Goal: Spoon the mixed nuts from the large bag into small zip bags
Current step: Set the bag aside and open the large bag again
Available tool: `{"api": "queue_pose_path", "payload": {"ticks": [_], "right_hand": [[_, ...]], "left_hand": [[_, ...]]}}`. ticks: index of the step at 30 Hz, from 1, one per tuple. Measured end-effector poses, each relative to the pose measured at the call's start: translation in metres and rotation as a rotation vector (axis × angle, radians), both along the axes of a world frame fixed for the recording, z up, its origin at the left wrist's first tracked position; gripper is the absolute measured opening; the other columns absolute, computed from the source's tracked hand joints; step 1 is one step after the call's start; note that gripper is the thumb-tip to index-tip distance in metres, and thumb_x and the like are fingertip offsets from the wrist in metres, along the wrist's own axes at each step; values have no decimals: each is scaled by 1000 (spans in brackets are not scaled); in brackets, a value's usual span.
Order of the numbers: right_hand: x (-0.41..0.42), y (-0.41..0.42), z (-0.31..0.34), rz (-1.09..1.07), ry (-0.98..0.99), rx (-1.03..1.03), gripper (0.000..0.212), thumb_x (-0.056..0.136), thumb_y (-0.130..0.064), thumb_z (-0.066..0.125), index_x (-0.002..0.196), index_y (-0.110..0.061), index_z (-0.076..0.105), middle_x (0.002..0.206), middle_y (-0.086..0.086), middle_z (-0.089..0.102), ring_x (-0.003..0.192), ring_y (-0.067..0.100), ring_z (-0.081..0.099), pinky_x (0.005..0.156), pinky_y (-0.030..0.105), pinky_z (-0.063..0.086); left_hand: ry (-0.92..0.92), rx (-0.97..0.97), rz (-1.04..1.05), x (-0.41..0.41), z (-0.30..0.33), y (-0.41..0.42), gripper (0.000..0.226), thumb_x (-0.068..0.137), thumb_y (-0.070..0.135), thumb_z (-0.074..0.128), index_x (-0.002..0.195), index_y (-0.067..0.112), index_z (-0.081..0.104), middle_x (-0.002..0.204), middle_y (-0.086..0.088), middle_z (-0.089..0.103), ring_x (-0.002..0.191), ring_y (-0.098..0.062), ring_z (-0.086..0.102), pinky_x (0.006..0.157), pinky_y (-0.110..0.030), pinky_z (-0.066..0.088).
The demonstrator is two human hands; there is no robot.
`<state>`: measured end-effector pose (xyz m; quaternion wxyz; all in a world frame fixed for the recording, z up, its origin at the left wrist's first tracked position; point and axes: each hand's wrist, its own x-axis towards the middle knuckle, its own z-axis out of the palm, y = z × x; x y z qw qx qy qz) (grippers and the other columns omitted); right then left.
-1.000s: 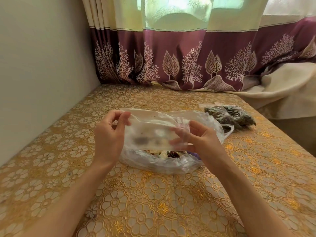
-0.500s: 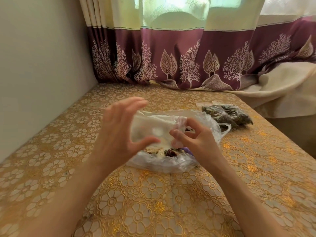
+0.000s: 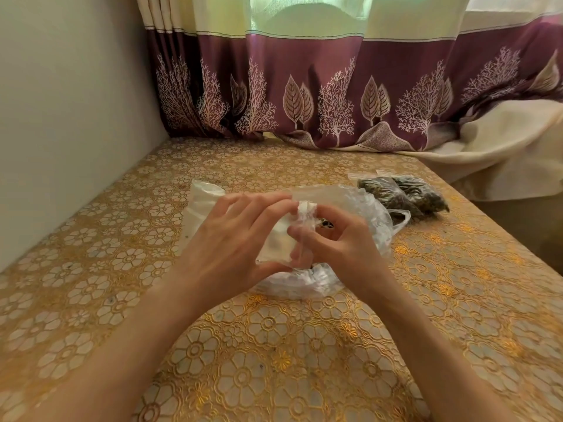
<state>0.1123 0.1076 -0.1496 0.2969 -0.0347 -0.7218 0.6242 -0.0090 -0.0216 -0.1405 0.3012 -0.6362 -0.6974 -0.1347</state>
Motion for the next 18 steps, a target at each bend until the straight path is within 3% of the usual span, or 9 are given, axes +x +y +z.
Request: {"api": "queue_pose_path", "payload": {"ticks": [4,8,10,12,14,16,18], "right_hand": [[-1,3,1,-85,38,-44,12,85,-4,65,95,-9,69,70,1,70,59,16,68,52,22,54],[2,13,3,-103,26,-139,8,84,-5,64,88,-7,70,66,5,69,55,16,65,53,19,52],[3,21,2,-179,-42,-30,6,86,-12,64,84,-10,70,64,4,67,52,13,60,51,17,50],[5,32,-1,-356,-179,247,13,87,-23,65,77,-15,68,62,-1,64,50,9,55,49,13,43],[8,44,-4,-531,-353,525,26,86,-37,64,71,-16,65,60,-3,60,51,11,53,49,18,40],[13,53,-5,-567,-528,583,43,81,-53,63,68,-12,60,59,-1,56,55,15,50,56,29,40],[17,56,-3,-483,-715,563,51,74,-64,62,68,-15,55,60,-3,55,57,14,49,57,31,39]], "left_hand": [[-28,51,5,-1,1,0,68,76,62,47,124,14,43,123,-4,58,105,-18,54,86,-32,38],[-104,119,23,-6,1,-2,69,74,63,51,120,11,47,116,-5,60,101,-15,49,84,-30,36],[-161,138,26,-8,1,-3,72,72,64,52,119,10,48,115,-5,60,97,-13,47,85,-27,34],[-204,157,36,-10,2,-4,74,71,67,52,117,9,48,111,-5,60,92,-10,45,84,-22,31],[-236,179,50,-11,3,-5,77,70,69,50,116,8,50,109,-5,60,88,-8,43,82,-19,28],[-284,216,60,-11,4,-6,79,69,71,50,115,6,52,106,-1,58,86,-3,39,82,-19,27],[-333,266,62,-12,4,-6,80,69,74,48,114,7,52,101,6,50,84,0,36,79,-19,26]]}}
